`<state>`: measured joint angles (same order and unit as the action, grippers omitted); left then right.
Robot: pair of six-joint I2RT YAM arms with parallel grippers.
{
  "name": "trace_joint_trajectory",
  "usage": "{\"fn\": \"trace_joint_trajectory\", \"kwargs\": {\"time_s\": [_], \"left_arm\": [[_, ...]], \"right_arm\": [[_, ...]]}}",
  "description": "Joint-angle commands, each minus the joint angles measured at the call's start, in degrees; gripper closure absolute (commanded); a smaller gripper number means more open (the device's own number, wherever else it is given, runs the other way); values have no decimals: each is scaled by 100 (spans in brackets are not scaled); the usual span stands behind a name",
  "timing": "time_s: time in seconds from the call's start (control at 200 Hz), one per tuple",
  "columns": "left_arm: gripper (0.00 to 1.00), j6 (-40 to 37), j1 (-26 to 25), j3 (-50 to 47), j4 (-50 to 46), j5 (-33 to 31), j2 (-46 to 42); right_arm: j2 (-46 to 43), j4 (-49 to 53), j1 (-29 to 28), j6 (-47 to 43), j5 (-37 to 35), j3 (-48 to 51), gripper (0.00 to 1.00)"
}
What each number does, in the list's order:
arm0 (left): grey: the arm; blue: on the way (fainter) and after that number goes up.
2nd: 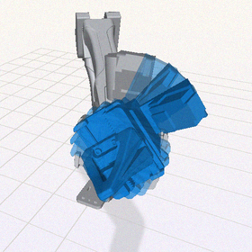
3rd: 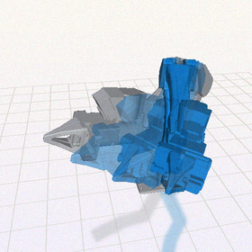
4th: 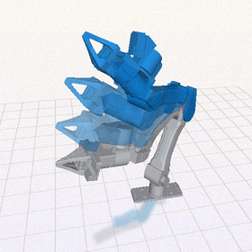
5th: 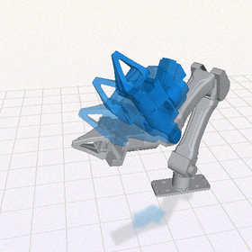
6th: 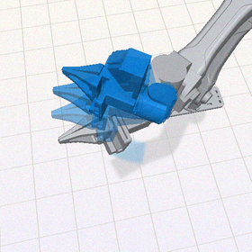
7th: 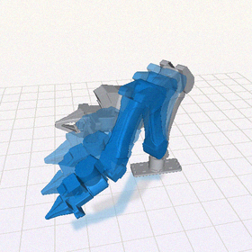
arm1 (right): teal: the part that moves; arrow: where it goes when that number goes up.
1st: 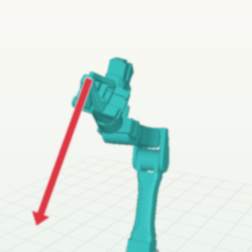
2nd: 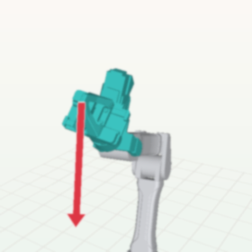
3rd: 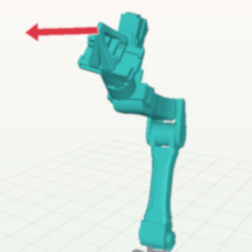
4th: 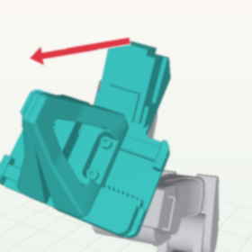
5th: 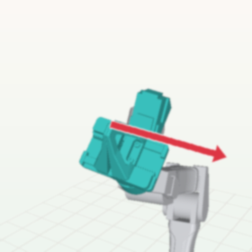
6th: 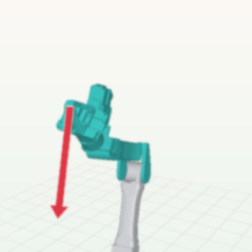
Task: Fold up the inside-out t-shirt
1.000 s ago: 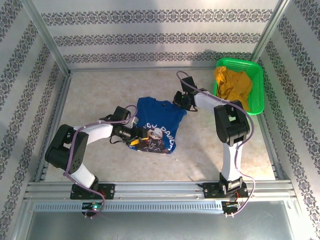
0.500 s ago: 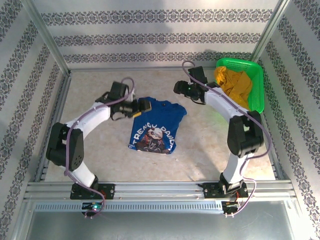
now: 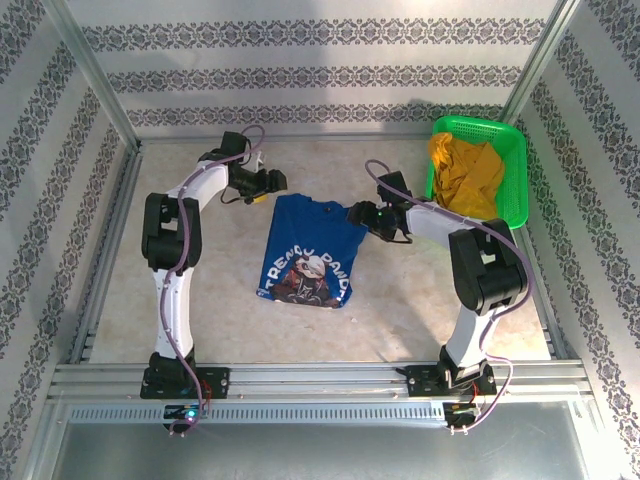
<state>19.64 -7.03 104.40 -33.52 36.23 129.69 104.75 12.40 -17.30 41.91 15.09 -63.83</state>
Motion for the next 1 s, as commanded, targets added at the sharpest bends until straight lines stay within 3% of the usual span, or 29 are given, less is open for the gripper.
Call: {"fn": "trace_joint_trajectory", "kwargs": {"time_s": [0.0,0.51,0.819,0.999], "left_arm": [[23,-539,-23,256,-629,257,93],[24,-687,-302,107,-710,465,384],[24,-335,-544,-1334,115,-270,-309],[24,-225,-551,-1557,284,-380,-383]], "right_arm": [[152,-559,112,406,204,176,27],[1009,-953,-64,576,680,-302,30],[1056,-858,-529,788,360,-496,30],[1037,-731,-794,880,126,-607,31]]}}
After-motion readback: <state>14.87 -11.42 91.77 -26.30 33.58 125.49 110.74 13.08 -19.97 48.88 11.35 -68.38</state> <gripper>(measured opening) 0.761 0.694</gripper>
